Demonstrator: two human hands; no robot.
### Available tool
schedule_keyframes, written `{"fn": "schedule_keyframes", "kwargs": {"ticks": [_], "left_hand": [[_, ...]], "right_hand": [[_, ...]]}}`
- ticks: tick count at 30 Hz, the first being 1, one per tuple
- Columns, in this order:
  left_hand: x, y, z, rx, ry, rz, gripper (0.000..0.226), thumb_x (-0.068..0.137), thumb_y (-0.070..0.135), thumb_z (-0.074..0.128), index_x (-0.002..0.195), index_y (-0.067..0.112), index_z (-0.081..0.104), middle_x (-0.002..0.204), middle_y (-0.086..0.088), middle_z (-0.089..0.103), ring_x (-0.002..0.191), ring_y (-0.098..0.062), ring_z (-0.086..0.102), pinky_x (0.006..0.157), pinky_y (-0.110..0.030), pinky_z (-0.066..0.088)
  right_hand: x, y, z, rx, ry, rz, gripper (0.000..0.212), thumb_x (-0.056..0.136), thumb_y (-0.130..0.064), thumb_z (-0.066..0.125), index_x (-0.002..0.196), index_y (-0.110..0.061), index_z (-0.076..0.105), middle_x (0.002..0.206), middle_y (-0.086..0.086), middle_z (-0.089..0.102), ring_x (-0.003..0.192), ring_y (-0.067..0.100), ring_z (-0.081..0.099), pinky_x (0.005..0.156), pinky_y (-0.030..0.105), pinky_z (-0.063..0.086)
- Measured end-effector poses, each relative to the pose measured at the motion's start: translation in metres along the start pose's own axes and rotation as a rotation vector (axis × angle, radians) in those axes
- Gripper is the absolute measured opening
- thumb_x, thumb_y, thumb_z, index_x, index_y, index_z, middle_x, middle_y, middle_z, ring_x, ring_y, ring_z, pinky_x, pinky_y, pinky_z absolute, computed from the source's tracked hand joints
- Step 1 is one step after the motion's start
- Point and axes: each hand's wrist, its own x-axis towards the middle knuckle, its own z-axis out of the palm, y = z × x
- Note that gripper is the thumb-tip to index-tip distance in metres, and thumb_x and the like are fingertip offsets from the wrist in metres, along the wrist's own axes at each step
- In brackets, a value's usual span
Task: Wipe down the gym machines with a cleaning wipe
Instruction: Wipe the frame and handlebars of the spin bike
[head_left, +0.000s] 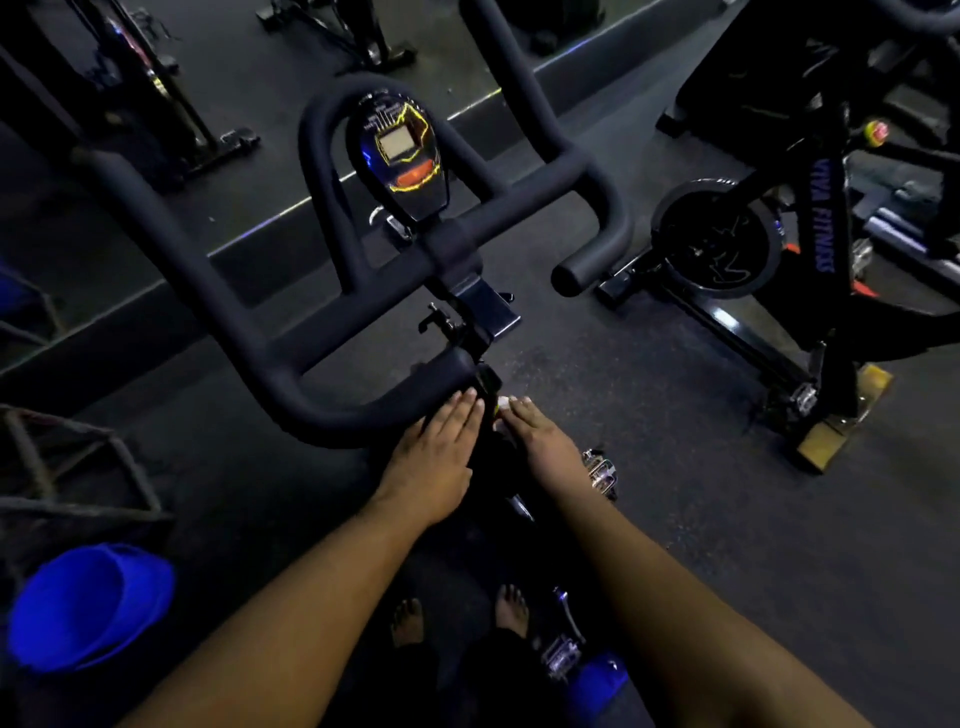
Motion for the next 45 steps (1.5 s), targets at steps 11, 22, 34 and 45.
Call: {"fn": "schedule_keyframes", "kwargs": {"ticks": [11, 22, 34, 45], "left_hand": [[0.027, 0.003, 0.044, -0.157, -0.152, -0.092, 0.098, 0.098, 0.044, 0.057, 0.161, 0.012, -0.011, 0.170, -0.004, -0.013, 0.157, -0.018, -0.010, 0.126, -0.045, 0.002], [0.035, 0.009, 0.059, -0.327, -0.156, -0.140, 0.097, 0.097, 0.042, 0.060, 0.162, 0.011, -0.005, 0.171, -0.006, -0.005, 0.158, -0.020, -0.001, 0.128, -0.046, 0.008], [0.048, 0.020, 0.057, -0.376, -0.162, -0.064, 0.089, 0.101, 0.030, 0.055, 0.162, 0.020, -0.008, 0.171, 0.003, -0.008, 0.157, -0.014, -0.003, 0.128, -0.046, 0.007], [0.051, 0.016, 0.059, -0.354, -0.180, -0.067, 0.098, 0.095, 0.032, 0.064, 0.162, 0.023, -0.007, 0.171, -0.003, -0.005, 0.158, -0.020, 0.001, 0.126, -0.048, 0.010]], "right_hand": [[-0.016, 0.035, 0.034, 0.202, -0.005, 0.085, 0.079, 0.099, 0.000, 0.051, 0.163, -0.021, 0.009, 0.170, -0.004, 0.006, 0.153, 0.005, 0.006, 0.125, 0.037, 0.020], [0.025, 0.037, 0.036, -0.315, 0.042, -0.476, 0.055, 0.090, -0.022, 0.047, 0.143, -0.011, 0.057, 0.155, 0.010, 0.047, 0.146, 0.032, 0.038, 0.116, 0.053, 0.034], [-0.009, 0.036, 0.014, 0.198, 0.113, -0.033, 0.089, 0.082, -0.013, 0.080, 0.157, -0.017, 0.034, 0.160, 0.004, 0.038, 0.143, 0.013, 0.041, 0.113, 0.025, 0.038], [-0.029, 0.043, 0.031, 0.023, 0.031, -0.306, 0.074, 0.088, -0.006, 0.072, 0.154, -0.009, 0.039, 0.161, 0.005, 0.034, 0.151, 0.017, 0.026, 0.117, 0.038, 0.038]]}}
